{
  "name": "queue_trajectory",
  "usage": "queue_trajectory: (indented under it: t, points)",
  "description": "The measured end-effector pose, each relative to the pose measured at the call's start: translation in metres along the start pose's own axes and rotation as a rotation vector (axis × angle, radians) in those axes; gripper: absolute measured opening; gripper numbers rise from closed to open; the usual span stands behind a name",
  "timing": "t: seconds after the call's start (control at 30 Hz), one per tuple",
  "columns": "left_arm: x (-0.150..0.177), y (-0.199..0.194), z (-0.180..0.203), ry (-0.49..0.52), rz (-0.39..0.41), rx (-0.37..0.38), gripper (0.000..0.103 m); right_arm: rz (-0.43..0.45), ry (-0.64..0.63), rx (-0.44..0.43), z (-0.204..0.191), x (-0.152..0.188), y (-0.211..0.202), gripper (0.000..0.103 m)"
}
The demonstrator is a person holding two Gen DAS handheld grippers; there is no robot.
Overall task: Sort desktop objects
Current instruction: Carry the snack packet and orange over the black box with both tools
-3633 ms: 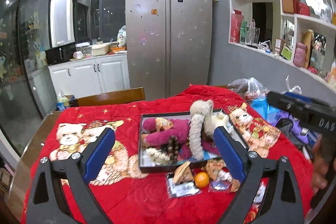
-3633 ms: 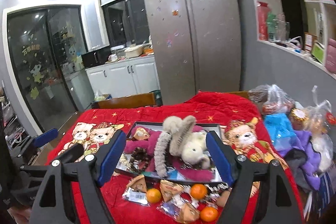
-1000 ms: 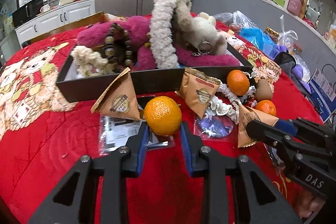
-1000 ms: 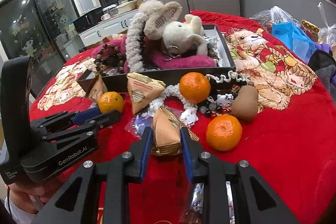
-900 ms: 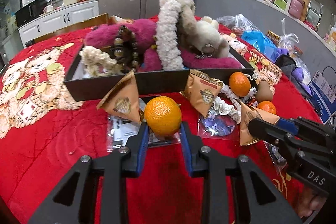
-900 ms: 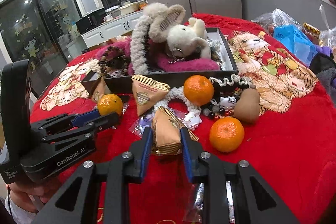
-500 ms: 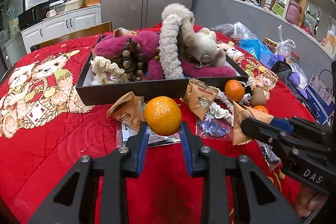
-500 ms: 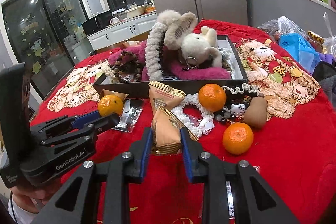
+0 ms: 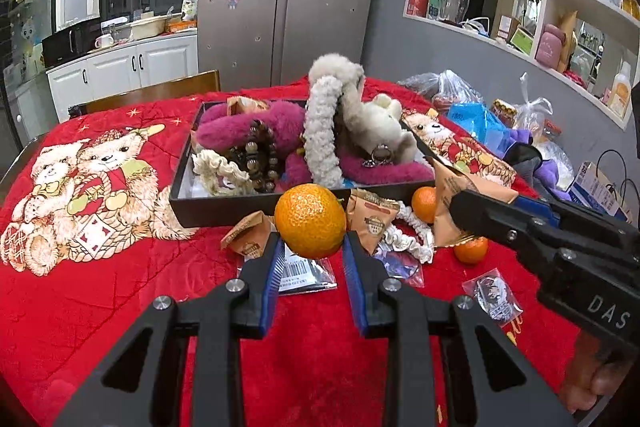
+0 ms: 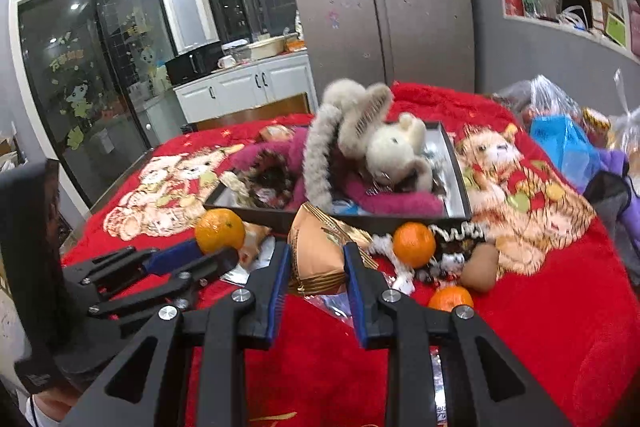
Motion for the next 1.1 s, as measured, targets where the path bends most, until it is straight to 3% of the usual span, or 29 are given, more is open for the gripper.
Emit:
queue_trajectory:
  t: [0.63,1.1]
  points:
    - [-0.007,-0.022,0.003,0.030,0.026,-0.046,0.030,-0.013,-0.005,-0.038,-0.016,-0.004,-0.004,0.028]
    - [-0.053,-0.030,-0.014,0.004,0.059,-0.062,0.030,0.039,-0.039,0.013,-0.019,-0.038,-0.019,0.028]
Point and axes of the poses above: each gripper's, at about its wrist camera, not at the fingertips, and y roughly the way its jaws point, z to its right, x to its underside, the point moved 8 cm from there along y, roughly the way its jaws point, and after that the axes turned 5 degrees about -x, right-handed, at the moved point
